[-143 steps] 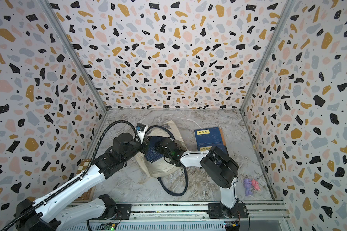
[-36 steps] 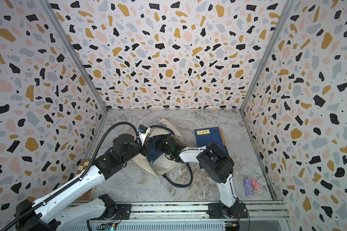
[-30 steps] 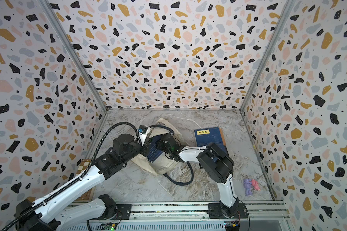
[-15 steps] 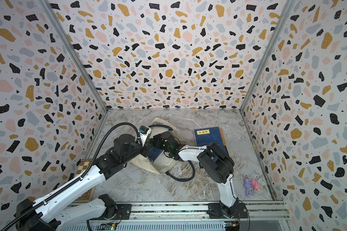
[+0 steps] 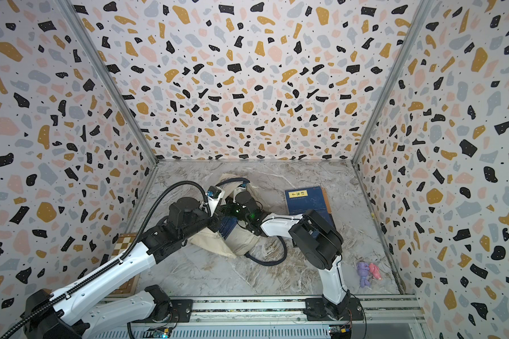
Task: Take out the books from the canvas bag
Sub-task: Pick up the book from the canvas bag.
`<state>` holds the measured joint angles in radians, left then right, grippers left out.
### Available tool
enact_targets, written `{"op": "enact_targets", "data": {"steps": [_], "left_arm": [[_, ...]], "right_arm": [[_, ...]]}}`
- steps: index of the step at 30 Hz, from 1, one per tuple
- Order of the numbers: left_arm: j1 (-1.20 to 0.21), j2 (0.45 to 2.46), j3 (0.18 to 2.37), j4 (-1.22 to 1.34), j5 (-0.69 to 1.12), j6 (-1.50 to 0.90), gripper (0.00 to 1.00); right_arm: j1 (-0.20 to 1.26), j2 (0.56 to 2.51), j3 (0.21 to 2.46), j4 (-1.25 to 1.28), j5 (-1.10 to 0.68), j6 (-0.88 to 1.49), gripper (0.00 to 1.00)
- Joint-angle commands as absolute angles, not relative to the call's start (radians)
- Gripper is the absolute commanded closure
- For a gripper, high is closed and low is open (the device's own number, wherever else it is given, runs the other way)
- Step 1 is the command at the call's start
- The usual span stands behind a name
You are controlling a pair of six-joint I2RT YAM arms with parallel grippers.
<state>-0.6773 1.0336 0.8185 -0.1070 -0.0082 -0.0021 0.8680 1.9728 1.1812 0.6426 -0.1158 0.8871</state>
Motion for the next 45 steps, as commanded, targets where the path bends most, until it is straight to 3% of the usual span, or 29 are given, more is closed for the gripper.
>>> {"op": "enact_targets", "data": {"steps": [1,10,19,29,45], "left_arm": [[-0.696,1.031,0.882,-0.029,0.053,0.013,1.0],[-0.696,1.033,0.876,-0.072,-0.124,0.059,1.0],[-0.691,1.149,0.924,-0.165,-0.252,0.103,1.0],[-0.614,1.242,0.981,-0.233,-0.254,0.054,1.0],[-0.593,1.184,0.973,-0.197,-0.209,0.011,1.0]], "right_arm": [[0.868,1.983,1.204,0.73,-0.15,0.867,0.84],[0.854,1.853,1.054,0.744,-0.028,0.864,1.0],[0.811,1.726,0.873,0.794,0.007,0.895,1.0],[0.811,1.588,0.745,0.781,0.005,0.855,1.0],[0.897,1.618,0.802,0.486,-0.09,0.69,1.0]]}}
